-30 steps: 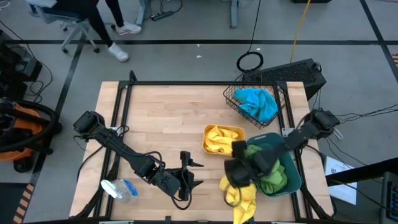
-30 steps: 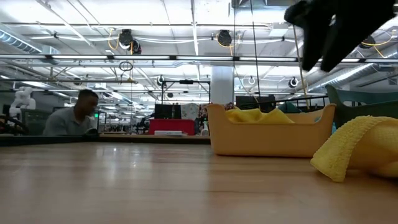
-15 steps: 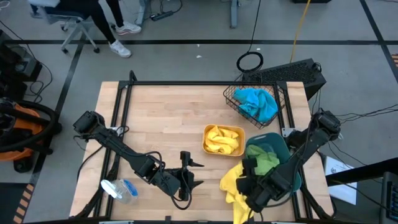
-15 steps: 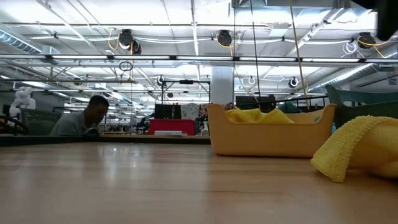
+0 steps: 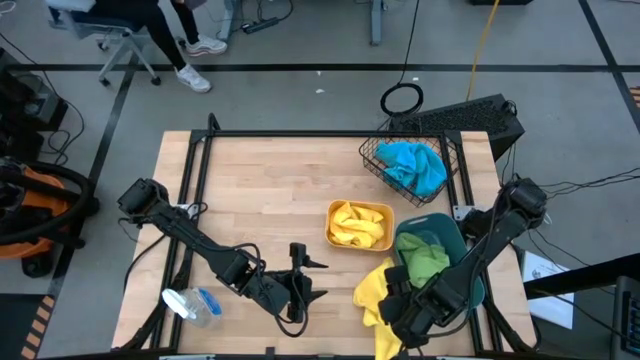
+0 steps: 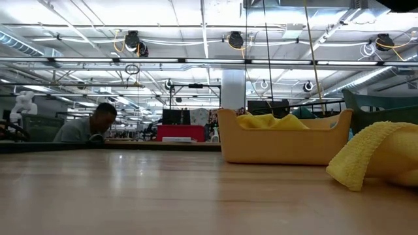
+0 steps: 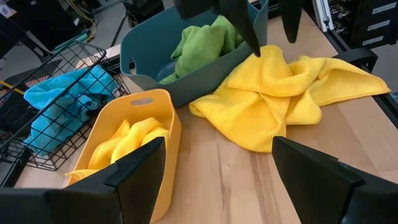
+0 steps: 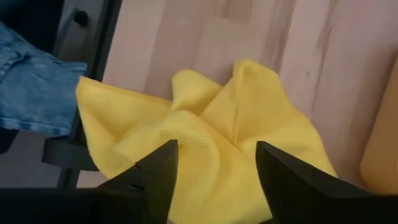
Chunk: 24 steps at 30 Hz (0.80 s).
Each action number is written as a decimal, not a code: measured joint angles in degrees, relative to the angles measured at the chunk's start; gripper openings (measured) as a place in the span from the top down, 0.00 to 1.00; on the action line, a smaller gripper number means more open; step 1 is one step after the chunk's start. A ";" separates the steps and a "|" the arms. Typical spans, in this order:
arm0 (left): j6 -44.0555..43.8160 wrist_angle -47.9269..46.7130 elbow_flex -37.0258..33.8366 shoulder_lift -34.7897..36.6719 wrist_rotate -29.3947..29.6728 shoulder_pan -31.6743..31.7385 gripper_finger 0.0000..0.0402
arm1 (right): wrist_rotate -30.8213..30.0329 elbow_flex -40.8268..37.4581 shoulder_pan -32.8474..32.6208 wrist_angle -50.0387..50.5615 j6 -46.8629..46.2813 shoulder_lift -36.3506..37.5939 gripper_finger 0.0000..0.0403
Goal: Sort microfiber towel by color & place in baskets
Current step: Put the yellow microfiber cloth into the orange bin
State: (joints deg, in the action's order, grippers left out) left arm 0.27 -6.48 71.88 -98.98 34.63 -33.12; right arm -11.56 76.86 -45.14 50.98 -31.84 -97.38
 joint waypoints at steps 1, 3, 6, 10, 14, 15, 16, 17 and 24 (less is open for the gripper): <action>0.00 -0.02 0.00 0.00 0.00 0.00 0.25 | -0.01 0.00 -0.01 0.03 0.03 -0.37 0.47; 0.00 -0.04 0.00 0.00 0.00 0.00 0.25 | -0.13 0.00 0.03 0.02 0.05 -1.22 0.42; -0.01 -0.01 0.00 0.00 0.00 0.00 0.25 | -0.20 0.00 0.19 -0.37 0.88 -2.81 0.35; -0.02 -0.03 0.00 0.00 0.00 0.00 0.25 | -0.25 -0.02 0.47 -1.38 2.59 -5.07 0.28; -0.02 -0.04 0.00 0.00 0.00 0.00 0.25 | -0.06 -0.02 0.75 -1.53 2.74 -7.22 0.26; -0.02 0.00 0.00 0.00 0.00 0.00 0.25 | 0.26 -0.02 0.82 -1.51 2.72 -7.84 0.26; -0.02 -0.02 0.00 0.00 0.00 0.00 0.25 | 0.87 -0.04 0.89 -1.51 2.68 -8.35 0.26; -0.02 -0.02 0.00 0.00 0.00 0.00 0.25 | 1.30 -0.04 0.98 -1.56 2.66 -8.85 0.26; -0.04 0.04 0.00 0.00 0.00 0.00 0.25 | 2.91 -0.04 2.15 -1.51 3.22 -12.85 0.26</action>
State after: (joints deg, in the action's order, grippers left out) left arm 0.23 -6.44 71.88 -98.98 34.63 -33.12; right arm -8.65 76.82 -42.99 49.47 -28.62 -110.24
